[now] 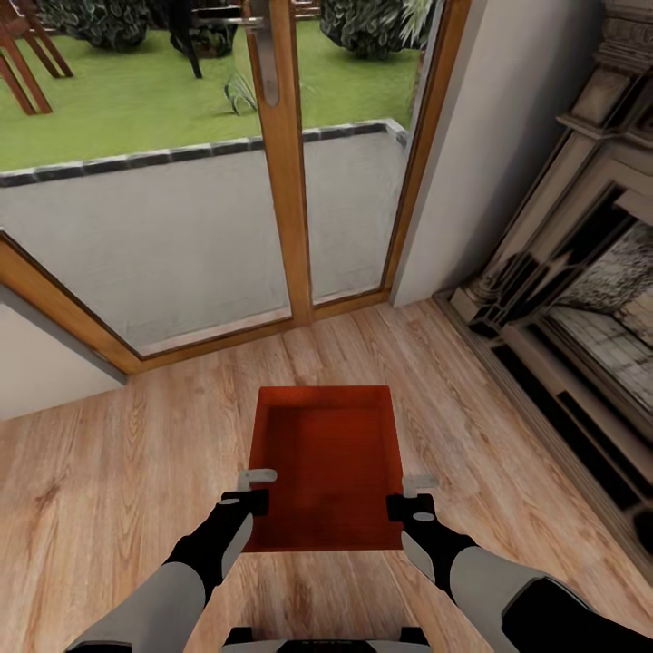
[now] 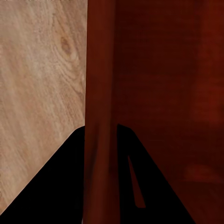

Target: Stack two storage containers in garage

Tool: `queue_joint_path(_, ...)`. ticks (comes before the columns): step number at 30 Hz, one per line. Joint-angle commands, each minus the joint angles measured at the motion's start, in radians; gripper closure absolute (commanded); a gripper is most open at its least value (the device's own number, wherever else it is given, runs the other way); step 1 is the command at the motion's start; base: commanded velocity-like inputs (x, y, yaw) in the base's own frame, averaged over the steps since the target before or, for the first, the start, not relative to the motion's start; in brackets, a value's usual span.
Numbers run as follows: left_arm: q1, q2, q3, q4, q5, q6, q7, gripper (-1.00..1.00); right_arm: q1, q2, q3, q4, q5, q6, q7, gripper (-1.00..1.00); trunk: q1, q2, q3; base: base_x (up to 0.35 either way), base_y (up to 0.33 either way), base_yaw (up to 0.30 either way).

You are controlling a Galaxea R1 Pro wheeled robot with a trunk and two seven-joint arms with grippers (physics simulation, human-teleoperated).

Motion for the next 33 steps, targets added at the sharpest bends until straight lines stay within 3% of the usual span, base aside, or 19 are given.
queue_joint_path(1, 0.001, 0.000, -0.003, 0.001, 0.007, 0.006, 0.006, 1.00, -0.001, 0.001, 0.009, -0.031, 0.002, -0.064, 0.023, 1.00, -0.004, 0.007, 0.003, 0.000, 0.000, 0.000)
queue_joint_path(13, 0.001, 0.000, -0.003, 0.001, 0.006, 0.006, 0.006, 1.00, -0.001, 0.001, 0.009, -0.031, 0.004, -0.071, 0.034, 1.00, -0.050, 0.091, 0.040, 0.000, 0.000, 0.000)
queue_joint_path(27, 0.001, 0.001, -0.003, 0.000, 0.004, 0.004, 0.006, 1.00, -0.001, 0.002, 0.004, -0.031, 0.002, -0.072, 0.032, 1.00, -0.050, 0.091, 0.040, 0.000, 0.000, 0.000)
queue_joint_path(33, 0.001, 0.001, -0.003, 0.000, 0.004, 0.005, 0.006, 1.00, -0.001, 0.002, 0.000, -0.032, -0.003, -0.071, -0.002, 1.00, -0.050, 0.091, 0.040, 0.000, 0.000, -0.080)
